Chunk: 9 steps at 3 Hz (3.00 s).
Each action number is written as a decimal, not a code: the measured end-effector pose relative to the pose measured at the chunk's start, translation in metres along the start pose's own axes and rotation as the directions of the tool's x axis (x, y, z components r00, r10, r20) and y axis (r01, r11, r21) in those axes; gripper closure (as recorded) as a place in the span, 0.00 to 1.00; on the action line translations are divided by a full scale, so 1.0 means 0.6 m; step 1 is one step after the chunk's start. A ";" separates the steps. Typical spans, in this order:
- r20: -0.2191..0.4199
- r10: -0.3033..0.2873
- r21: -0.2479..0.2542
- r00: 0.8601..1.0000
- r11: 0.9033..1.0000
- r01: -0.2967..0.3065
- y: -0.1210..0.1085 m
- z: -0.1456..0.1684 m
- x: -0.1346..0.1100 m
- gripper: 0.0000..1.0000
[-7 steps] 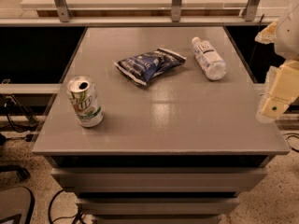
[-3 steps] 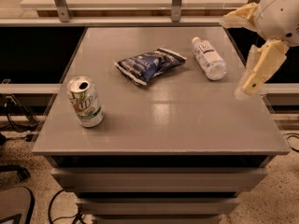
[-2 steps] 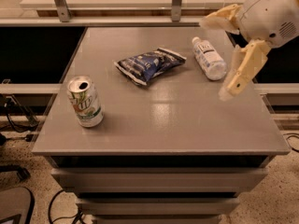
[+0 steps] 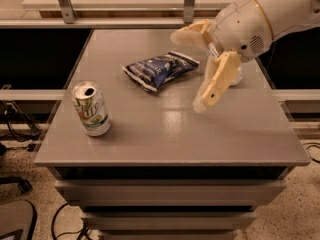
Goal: Knock 7up can over
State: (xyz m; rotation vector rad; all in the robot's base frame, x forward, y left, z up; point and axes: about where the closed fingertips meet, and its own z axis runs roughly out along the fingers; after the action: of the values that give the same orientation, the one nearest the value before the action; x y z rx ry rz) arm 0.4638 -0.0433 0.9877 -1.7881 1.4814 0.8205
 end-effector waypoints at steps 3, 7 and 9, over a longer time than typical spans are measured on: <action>0.137 0.015 0.017 0.990 1.000 -0.017 -0.031 0.043 0.039 0.00; 0.385 0.056 0.015 0.921 0.998 -0.067 -0.077 0.123 0.092 0.00; 0.454 0.026 -0.019 0.891 1.000 -0.019 -0.077 0.169 0.053 0.00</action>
Offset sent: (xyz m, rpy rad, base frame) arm 0.0120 0.0044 -0.0263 0.1419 0.0235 -0.0226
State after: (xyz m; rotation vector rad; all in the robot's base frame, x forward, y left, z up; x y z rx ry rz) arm 0.5092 0.0269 0.9076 -1.4552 1.1867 1.1709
